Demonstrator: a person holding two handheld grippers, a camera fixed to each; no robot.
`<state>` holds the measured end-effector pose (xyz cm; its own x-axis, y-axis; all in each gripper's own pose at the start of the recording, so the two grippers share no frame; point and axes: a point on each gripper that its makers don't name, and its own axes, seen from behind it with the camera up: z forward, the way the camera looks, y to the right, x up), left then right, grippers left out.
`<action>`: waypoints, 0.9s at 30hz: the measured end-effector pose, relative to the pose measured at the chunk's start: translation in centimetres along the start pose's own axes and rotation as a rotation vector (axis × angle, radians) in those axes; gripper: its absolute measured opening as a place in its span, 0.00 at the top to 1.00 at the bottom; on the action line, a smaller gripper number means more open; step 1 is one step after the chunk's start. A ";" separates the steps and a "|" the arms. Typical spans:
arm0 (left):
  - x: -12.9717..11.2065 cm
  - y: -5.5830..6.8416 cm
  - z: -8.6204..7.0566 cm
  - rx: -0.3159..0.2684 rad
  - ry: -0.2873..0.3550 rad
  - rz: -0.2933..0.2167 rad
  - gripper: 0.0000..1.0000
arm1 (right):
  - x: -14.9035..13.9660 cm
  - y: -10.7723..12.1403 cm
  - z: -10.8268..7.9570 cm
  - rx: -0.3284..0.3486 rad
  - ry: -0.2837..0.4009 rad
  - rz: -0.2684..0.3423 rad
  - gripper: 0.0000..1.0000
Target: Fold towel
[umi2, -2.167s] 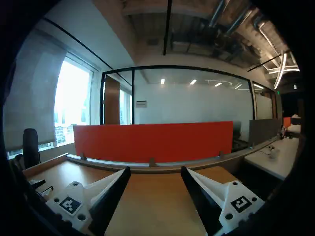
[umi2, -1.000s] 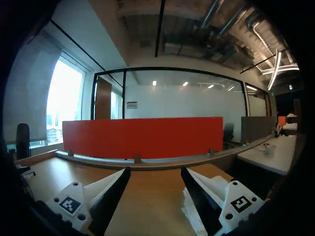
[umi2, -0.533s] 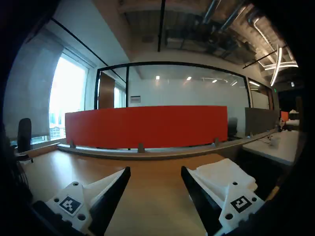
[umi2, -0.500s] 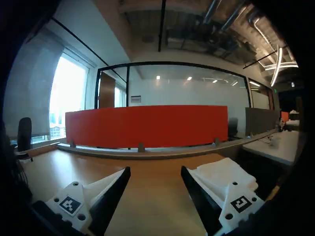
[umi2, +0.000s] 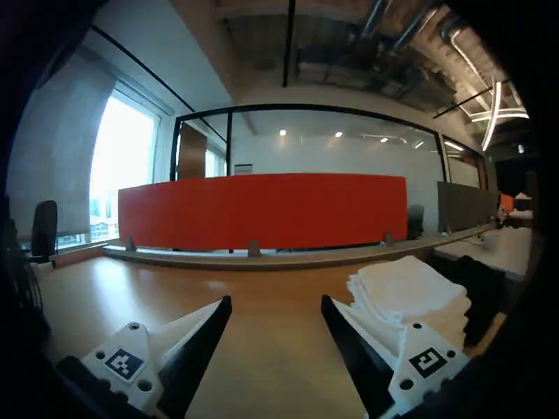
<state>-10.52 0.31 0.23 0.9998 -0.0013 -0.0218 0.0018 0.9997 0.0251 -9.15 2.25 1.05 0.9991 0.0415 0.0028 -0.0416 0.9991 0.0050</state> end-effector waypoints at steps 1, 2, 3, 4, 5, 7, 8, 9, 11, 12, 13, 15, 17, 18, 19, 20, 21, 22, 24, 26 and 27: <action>0.0 0.0 0.0 0.000 0.000 0.000 0.01 | -0.2 0.1 0.0 -0.004 -0.001 0.000 0.01; 0.0 0.0 0.0 0.000 0.000 0.000 0.01 | -0.4 0.3 0.0 -0.009 -0.002 0.000 0.01; 0.0 0.0 0.0 0.000 0.000 0.000 0.01 | -0.5 0.3 0.0 -0.011 -0.003 -0.002 0.01; 0.0 0.0 0.0 0.000 0.000 0.000 0.01 | -0.7 0.3 0.0 -0.012 -0.004 -0.005 0.01; 0.0 0.0 0.0 0.000 0.000 0.000 0.01 | -0.9 0.3 0.0 -0.013 -0.005 -0.008 0.01; 0.0 0.0 0.0 0.000 0.000 0.000 0.01 | -1.1 0.3 0.0 -0.012 -0.008 -0.014 0.01; 0.0 0.0 0.0 0.000 0.000 0.000 0.01 | -1.2 0.3 0.1 -0.011 -0.009 -0.016 0.01; 0.0 0.0 0.0 0.000 0.000 0.000 0.01 | -1.3 0.2 0.1 -0.011 -0.010 -0.018 0.01; 0.0 0.0 0.0 0.000 0.000 0.000 0.01 | -1.5 0.2 0.1 -0.012 -0.011 -0.020 0.01; 0.0 0.0 0.0 0.000 0.000 0.000 0.01 | -1.6 0.2 0.1 -0.011 -0.011 -0.021 0.01; 0.0 0.0 0.0 0.000 0.000 0.000 0.01 | -1.7 0.1 0.1 -0.010 -0.010 -0.021 0.01; 0.0 0.0 0.0 0.000 0.000 0.000 0.01 | -1.9 0.0 0.2 -0.009 -0.009 -0.022 0.01; 0.0 0.0 0.0 0.000 0.000 0.000 0.01 | -2.0 -0.1 0.2 -0.009 -0.011 -0.023 0.01; 0.0 0.0 0.0 0.000 0.000 0.000 0.01 | -2.0 -0.1 0.2 -0.010 -0.010 -0.025 0.01; -0.1 0.0 0.0 0.000 0.000 0.000 0.01 | -2.0 -0.1 0.2 -0.012 -0.009 -0.026 0.00; -0.1 0.0 0.0 0.000 0.000 0.000 0.01 | -1.9 -0.1 0.2 -0.014 -0.008 -0.028 0.01; -0.1 0.0 0.0 0.000 0.000 0.000 0.01 | -1.9 -0.1 0.2 -0.016 -0.006 -0.029 0.01; -0.1 0.0 0.0 0.000 0.000 0.000 0.01 | -1.9 -0.1 0.1 -0.017 -0.005 -0.030 0.01; -0.1 0.0 0.0 0.000 0.000 0.000 0.01 | -1.9 -0.1 0.1 -0.019 -0.002 -0.031 0.01; -0.1 0.0 0.0 0.000 0.000 0.000 0.01 | -1.9 -0.1 0.0 -0.021 0.000 -0.032 0.01; -0.1 0.0 0.0 0.000 0.000 0.000 0.01 | -1.8 -0.1 0.0 -0.021 0.001 -0.032 0.01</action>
<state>-10.60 0.32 0.20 0.9998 -0.0011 -0.0218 0.0017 0.9997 0.0250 -10.98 2.05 1.03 1.0000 0.0094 0.0017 -0.0093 0.9998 -0.0160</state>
